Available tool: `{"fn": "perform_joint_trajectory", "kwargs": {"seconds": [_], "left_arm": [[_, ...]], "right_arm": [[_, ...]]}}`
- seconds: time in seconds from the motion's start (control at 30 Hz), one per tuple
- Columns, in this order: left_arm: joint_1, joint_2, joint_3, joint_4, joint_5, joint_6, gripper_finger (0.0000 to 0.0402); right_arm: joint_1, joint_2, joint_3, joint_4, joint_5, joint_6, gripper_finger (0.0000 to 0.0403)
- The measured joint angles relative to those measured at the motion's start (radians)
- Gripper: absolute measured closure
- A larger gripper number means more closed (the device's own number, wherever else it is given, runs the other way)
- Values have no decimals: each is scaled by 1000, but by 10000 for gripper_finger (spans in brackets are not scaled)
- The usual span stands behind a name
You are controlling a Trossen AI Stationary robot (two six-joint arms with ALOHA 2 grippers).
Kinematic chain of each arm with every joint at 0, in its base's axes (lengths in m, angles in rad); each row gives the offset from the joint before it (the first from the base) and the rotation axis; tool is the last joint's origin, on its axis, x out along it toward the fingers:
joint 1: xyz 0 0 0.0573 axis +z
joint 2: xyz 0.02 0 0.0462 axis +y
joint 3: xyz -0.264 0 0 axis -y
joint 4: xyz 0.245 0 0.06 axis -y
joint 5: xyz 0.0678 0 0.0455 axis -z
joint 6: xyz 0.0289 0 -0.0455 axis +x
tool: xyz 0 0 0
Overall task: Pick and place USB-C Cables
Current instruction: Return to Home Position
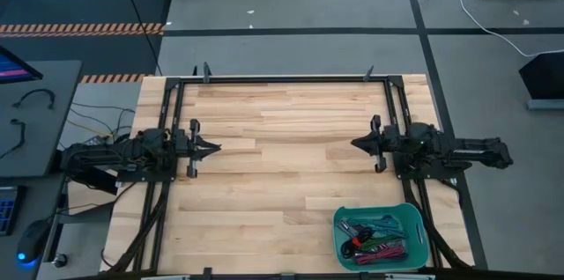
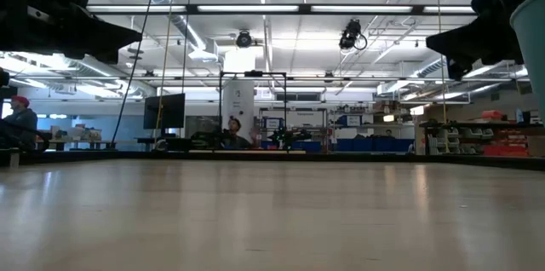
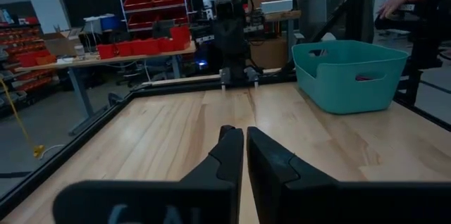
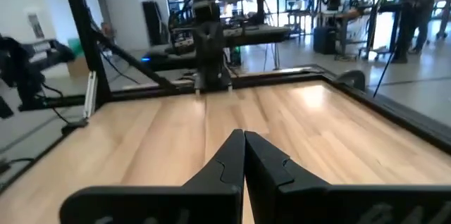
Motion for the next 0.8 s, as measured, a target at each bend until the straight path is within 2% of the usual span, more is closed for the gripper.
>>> {"fn": "perform_joint_trajectory", "kwargs": {"seconds": [0.07,0.27,0.8], "left_arm": [[0,-1,0,2,-1,0,373],[0,7,0,3,-3,0,366],[0,6,0,6,-3,0,374]], "right_arm": [[-3,-2,0,18,1,6,391],[-2,8,0,56,14,-113,391],[-2,14,0,60,14,-109,391]]}}
